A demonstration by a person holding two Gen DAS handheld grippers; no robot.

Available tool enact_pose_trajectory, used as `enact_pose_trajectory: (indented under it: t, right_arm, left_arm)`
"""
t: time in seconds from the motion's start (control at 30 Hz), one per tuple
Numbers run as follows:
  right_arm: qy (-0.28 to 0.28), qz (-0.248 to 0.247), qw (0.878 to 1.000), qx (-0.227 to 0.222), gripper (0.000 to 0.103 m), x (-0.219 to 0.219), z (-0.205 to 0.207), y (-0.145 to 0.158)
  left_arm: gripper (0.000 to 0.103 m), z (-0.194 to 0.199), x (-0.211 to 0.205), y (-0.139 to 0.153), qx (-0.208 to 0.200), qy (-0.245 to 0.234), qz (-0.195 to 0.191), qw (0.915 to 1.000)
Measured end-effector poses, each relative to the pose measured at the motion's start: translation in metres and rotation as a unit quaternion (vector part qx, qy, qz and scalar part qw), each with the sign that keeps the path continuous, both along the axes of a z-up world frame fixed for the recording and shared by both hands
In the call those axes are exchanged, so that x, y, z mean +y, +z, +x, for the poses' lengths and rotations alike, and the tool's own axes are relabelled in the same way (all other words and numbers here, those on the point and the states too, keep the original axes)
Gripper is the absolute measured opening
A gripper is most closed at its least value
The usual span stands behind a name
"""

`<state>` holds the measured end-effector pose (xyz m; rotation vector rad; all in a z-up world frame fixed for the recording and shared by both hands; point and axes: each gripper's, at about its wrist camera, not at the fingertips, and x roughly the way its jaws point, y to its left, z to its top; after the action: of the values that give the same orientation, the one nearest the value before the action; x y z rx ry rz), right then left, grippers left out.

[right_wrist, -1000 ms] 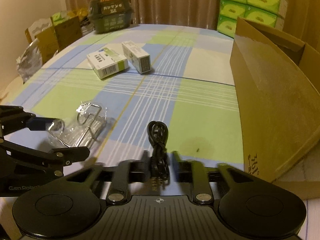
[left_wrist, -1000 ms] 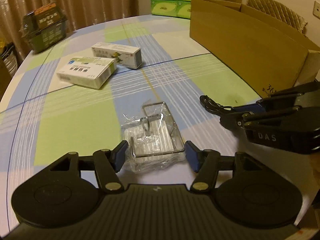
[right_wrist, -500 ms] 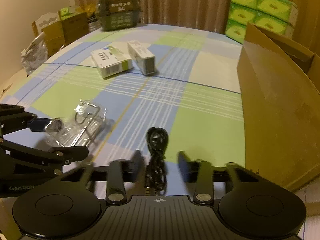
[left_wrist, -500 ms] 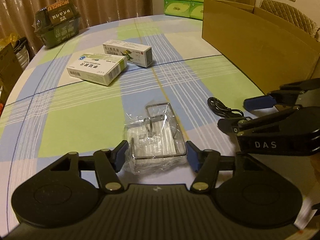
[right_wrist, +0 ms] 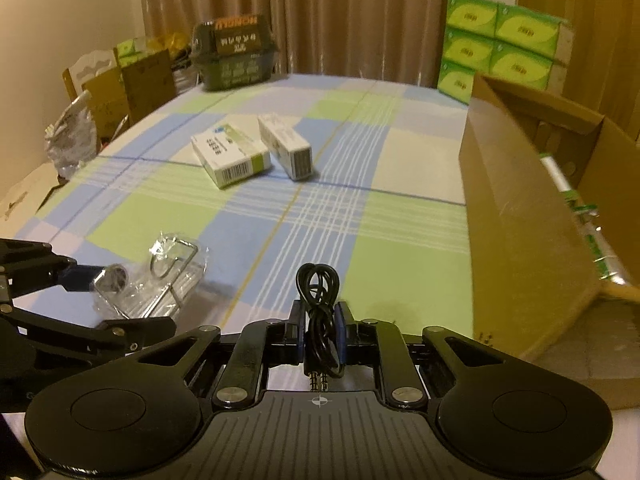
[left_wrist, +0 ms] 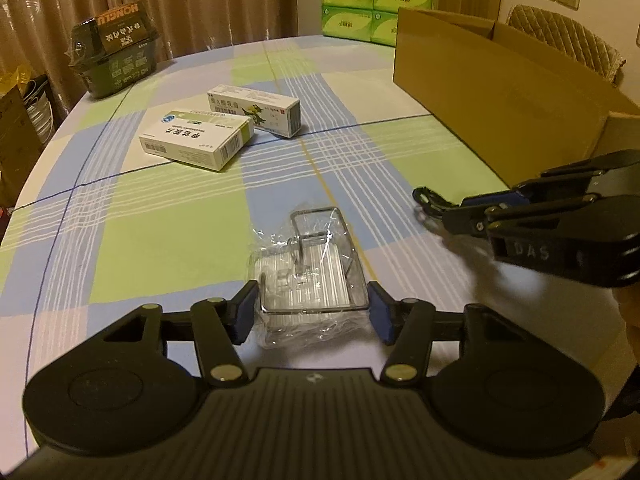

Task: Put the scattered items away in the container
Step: 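Lift the cable and wire rack toward the cardboard box with both tools, then carry the cable and wire rack over the cardboard box with both tools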

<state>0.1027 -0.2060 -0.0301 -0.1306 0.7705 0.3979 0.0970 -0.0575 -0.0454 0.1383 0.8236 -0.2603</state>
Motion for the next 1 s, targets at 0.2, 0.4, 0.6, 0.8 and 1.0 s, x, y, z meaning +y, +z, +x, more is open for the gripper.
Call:
enact_pose_trajectory:
  t: [0.2,0.4,0.6,0.8,1.0]
  right_arm:
    - [-0.011,0.008,1.0,-0.017,0.012,-0.005,-0.016,0.02]
    - [-0.019,0.016,0.999,-0.037,0.012,-0.012,-0.031,0.042]
    - [-0.028,0.022,0.998,-0.056,0.012,-0.022,-0.041,0.061]
    - [-0.041,0.03,0.996,-0.074,0.012,-0.037,-0.05,0.078]
    - [-0.057,0.032,0.993,-0.094,0.012,-0.055,-0.055,0.095]
  left_arm:
    - [0.052,-0.014,-0.003,0.016,-0.012,-0.003,-0.004,0.9999]
    - [0.052,-0.028,-0.008,0.035,-0.026,-0.006,-0.008,0.9996]
    - [0.052,-0.037,-0.014,0.052,-0.038,-0.01,-0.011,0.9992]
    - [0.052,-0.047,-0.022,0.066,-0.048,-0.017,-0.013,0.9986]
    - [0.052,-0.052,-0.034,0.078,-0.054,-0.026,-0.024,0.9979]
